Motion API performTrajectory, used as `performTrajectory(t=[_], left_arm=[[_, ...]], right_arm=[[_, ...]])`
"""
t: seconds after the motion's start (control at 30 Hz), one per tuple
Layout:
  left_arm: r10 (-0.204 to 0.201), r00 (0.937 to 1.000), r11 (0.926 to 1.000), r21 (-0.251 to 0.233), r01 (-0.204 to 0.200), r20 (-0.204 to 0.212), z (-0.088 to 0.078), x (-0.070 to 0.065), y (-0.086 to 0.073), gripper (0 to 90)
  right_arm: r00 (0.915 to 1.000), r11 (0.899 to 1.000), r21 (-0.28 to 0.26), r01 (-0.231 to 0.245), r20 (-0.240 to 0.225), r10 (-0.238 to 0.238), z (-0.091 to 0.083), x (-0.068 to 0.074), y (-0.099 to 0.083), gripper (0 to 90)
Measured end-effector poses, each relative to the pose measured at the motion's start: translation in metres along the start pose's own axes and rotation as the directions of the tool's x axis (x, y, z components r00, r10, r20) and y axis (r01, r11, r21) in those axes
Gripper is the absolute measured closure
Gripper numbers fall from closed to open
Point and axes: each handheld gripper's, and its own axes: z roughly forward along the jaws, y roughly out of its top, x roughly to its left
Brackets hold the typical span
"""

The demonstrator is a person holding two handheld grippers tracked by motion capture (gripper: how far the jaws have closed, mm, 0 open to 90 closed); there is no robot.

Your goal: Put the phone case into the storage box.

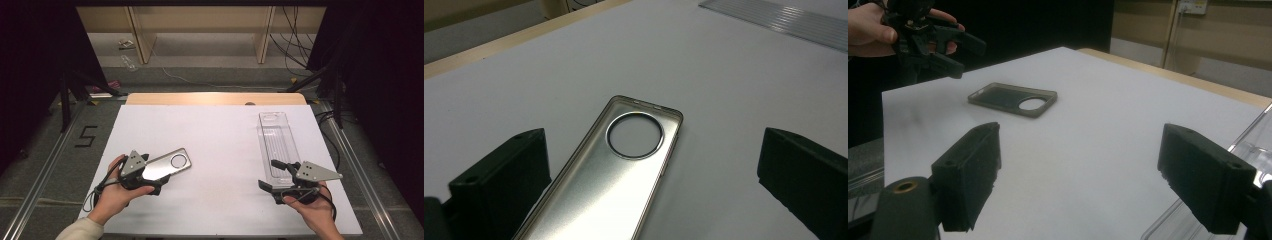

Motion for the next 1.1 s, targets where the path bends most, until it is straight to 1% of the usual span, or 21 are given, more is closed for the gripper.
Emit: performTrajectory(t=[0.27, 0.3, 0.33, 0.37, 0.4, 0.43, 0.47, 0.5, 0.53, 0.57, 0.6, 0.63, 0.7, 0.73, 0.77, 0.8, 0.87, 0.9, 0.97, 1.0, 1.1], left_arm=[[0.002, 1.0000, 1.0000, 0.001, -0.002, -0.008, -0.001, 0.001, 0.001, 2.1], [0.005, 0.9999, 1.0000, 0.002, -0.005, -0.016, -0.001, 0.002, 0.001, 2.1], [0.014, 0.9979, 0.9999, 0.009, -0.014, -0.063, -0.001, 0.005, 0.003, 8.5], [0.021, 0.9952, 0.9997, 0.011, -0.020, -0.095, -0.002, 0.008, 0.005, 15.2], [0.021, 0.9952, 0.9997, 0.011, -0.020, -0.095, -0.002, 0.008, 0.005, 21.8], [0.021, 0.9923, 0.9997, 0.013, -0.020, -0.122, -0.002, 0.011, 0.007, 21.8], [0.009, 0.9878, 0.9999, 0.010, -0.007, -0.156, -0.002, 0.015, 0.008, 40.3], [-0.005, 0.9841, 0.9999, 0.012, 0.007, -0.178, -0.002, 0.019, 0.009, 40.3], [-0.015, 0.9804, 0.9989, 0.039, 0.023, -0.196, -0.001, 0.028, 0.008, 59.7], [-0.017, 0.9775, 0.9978, 0.058, 0.030, -0.210, 0.001, 0.032, 0.007, 68.3], [-0.010, 0.9757, 0.9962, 0.082, 0.028, -0.219, 0.003, 0.036, 0.006, 74.7], [-0.010, 0.9757, 0.9962, 0.082, 0.028, -0.219, 0.003, 0.036, 0.006, 79.8], [-0.014, 0.9708, 0.9908, 0.127, 0.046, -0.240, 0.009, 0.046, 0.002, 88.1], [-0.011, 0.9703, 0.9879, 0.148, 0.048, -0.242, 0.012, 0.050, 0.002, 89.6], [-0.011, 0.9703, 0.9879, 0.148, 0.048, -0.242, 0.012, 0.050, 0.002, 89.7], [-0.011, 0.9699, 0.9861, 0.158, 0.051, -0.243, 0.015, 0.053, 0.001, 89.7], [-0.009, 0.9722, 0.9802, 0.190, 0.055, -0.234, 0.024, 0.061, -0.002, 89.7], [-0.009, 0.9722, 0.9802, 0.190, 0.055, -0.234, 0.024, 0.061, -0.002, 89.7], [-0.011, 0.9719, 0.9756, 0.211, 0.062, -0.235, 0.029, 0.065, -0.005, 89.8], [-0.009, 0.9725, 0.9717, 0.228, 0.064, -0.233, 0.032, 0.068, -0.007, 89.7], [-0.015, 0.9715, 0.9655, 0.249, 0.076, -0.236, 0.038, 0.074, -0.013, 89.7]], right_arm=[[1.0000, 1.000, -0.003, 0.000, -0.003, 0.000, 0.000, 0.001, 0.000, 18.5], [1.0000, 1.000, -0.003, 0.000, -0.003, 0.000, 0.000, 0.001, 0.000, 18.5], [1.0000, 1.000, -0.004, 0.000, 0.000, 0.000, 0.001, 0.001, 0.001, 18.4], [1.0000, 1.000, -0.006, -0.002, -0.001, 0.002, 0.001, 0.001, 0.001, 18.3], [1.0000, 1.000, -0.005, -0.001, 0.002, 0.001, 0.001, 0.001, 0.001, 18.3], [1.0000, 1.000, -0.005, -0.001, 0.002, 0.001, 0.001, 0.001, 0.001, 18.3], [1.0000, 1.000, -0.001, -0.001, 0.007, 0.001, 0.001, 0.001, 0.001, 18.3], [1.0000, 1.000, -0.001, -0.001, 0.007, 0.001, 0.001, 0.001, 0.001, 18.3], [1.0000, 1.000, -0.005, -0.003, 0.008, 0.003, 0.001, 0.001, 0.001, 18.3], [1.0000, 1.000, -0.007, -0.003, 0.007, 0.003, 0.001, 0.001, 0.001, 18.3], [1.0000, 1.000, -0.006, -0.002, 0.009, 0.002, 0.001, 0.001, 0.001, 18.3], [1.0000, 1.000, -0.006, -0.002, 0.009, 0.002, 0.001, 0.001, 0.001, 18.3], [0.9999, 1.000, -0.008, -0.003, 0.011, 0.003, 0.001, 0.001, 0.001, 18.3], [0.9999, 1.000, -0.008, -0.003, 0.011, 0.003, 0.001, 0.001, 0.001, 18.3], [0.9999, 1.000, -0.008, -0.003, 0.011, 0.003, 0.001, 0.001, 0.001, 18.3], [0.9999, 1.000, -0.009, -0.003, 0.013, 0.003, 0.001, 0.001, 0.002, 18.3], [0.9999, 1.000, -0.009, -0.003, 0.014, 0.003, 0.001, 0.001, 0.002, 18.3], [0.9999, 1.000, -0.009, -0.003, 0.014, 0.003, 0.001, 0.001, 0.002, 18.3], [0.9999, 1.000, -0.007, -0.004, 0.012, 0.004, 0.001, 0.001, 0.001, 18.2], [0.9999, 1.000, -0.007, -0.004, 0.013, 0.004, 0.001, 0.001, 0.001, 18.2], [0.9999, 1.000, -0.006, -0.004, 0.012, 0.005, 0.001, 0.001, 0.001, 18.2]])
